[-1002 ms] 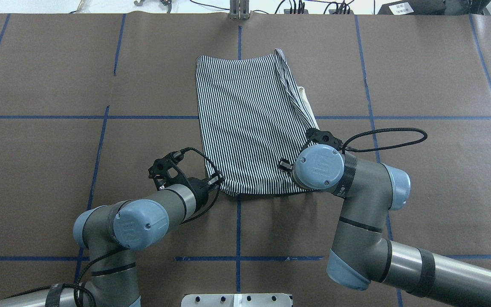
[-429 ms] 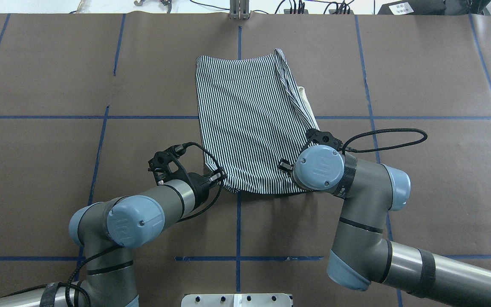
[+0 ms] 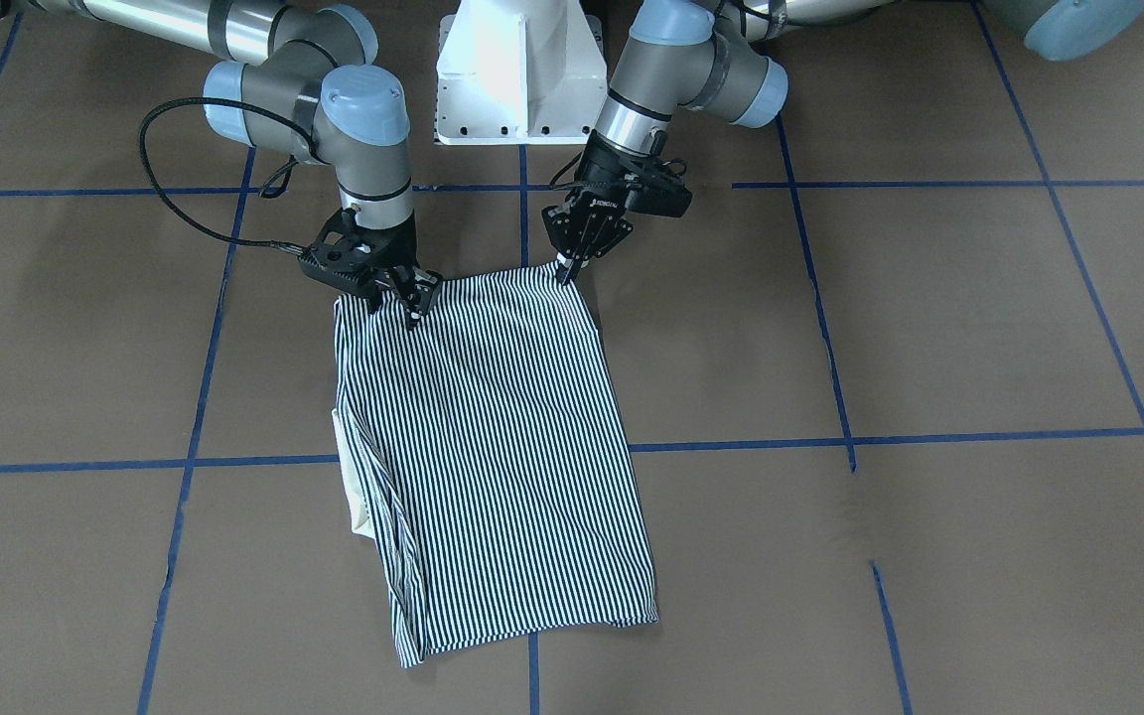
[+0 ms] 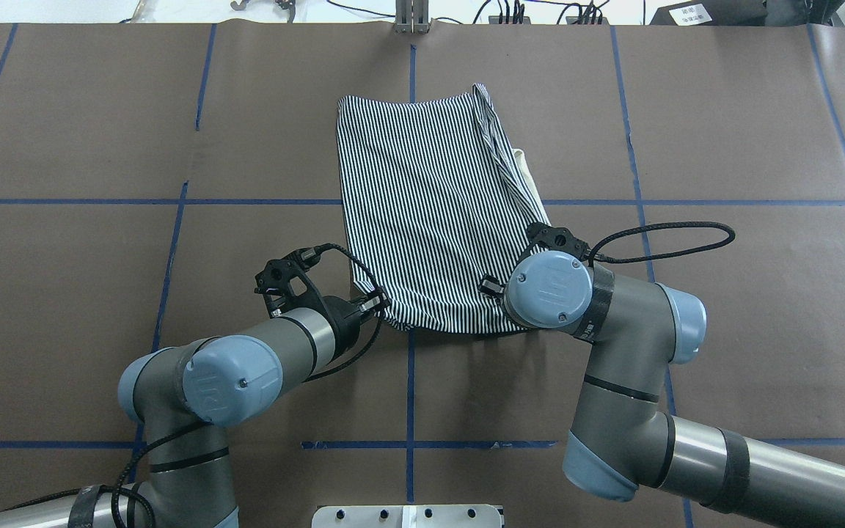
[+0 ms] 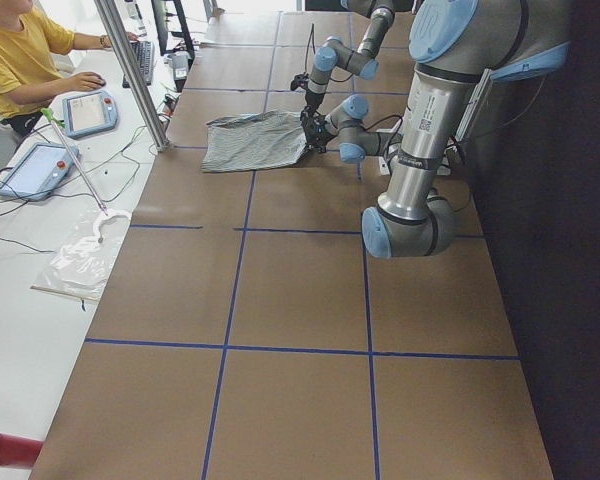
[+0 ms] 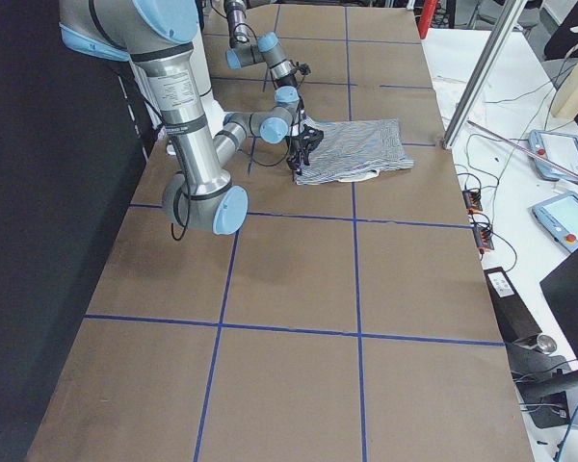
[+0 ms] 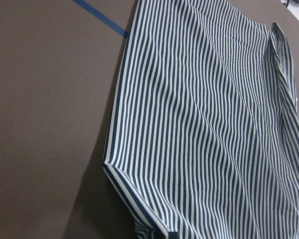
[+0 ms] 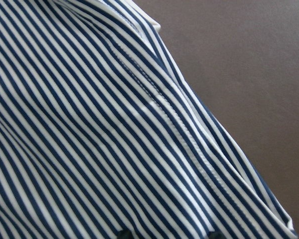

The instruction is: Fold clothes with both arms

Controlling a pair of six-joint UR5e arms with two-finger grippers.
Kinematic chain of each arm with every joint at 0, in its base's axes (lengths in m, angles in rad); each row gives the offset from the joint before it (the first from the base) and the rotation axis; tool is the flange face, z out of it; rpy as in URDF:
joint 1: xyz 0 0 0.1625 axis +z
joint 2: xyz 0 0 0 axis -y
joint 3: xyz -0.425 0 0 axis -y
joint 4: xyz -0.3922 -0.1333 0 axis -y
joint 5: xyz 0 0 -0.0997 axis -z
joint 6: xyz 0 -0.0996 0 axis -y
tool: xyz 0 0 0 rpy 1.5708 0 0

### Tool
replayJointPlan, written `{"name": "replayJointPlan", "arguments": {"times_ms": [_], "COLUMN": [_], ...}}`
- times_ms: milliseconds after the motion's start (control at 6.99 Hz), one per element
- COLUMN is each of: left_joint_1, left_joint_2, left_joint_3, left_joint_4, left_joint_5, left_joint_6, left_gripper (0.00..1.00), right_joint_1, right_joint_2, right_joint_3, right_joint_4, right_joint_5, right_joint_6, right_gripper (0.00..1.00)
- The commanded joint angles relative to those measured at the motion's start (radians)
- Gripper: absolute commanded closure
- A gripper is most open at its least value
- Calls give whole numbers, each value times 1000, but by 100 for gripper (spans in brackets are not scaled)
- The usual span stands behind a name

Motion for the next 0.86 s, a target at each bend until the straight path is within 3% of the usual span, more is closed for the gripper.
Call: {"name": "replayJointPlan", "arguments": {"times_ms": [0,716], "left_joint_1": [0,0], "left_joint_2": [2,0], "left_joint_3": [5,11], "left_joint_4": [0,-2], "left_joint_5": [0,0], "left_joint_6": [0,0], "left_gripper": [100,100], "right_joint_1": [-2,12], "right_joint_2": [1,15], "right_joint_3": [-2,11], "right_joint_4": [0,-36], "right_joint_5": [-3,0], "right_joint_6": [1,0], "right_gripper": [100,100]}}
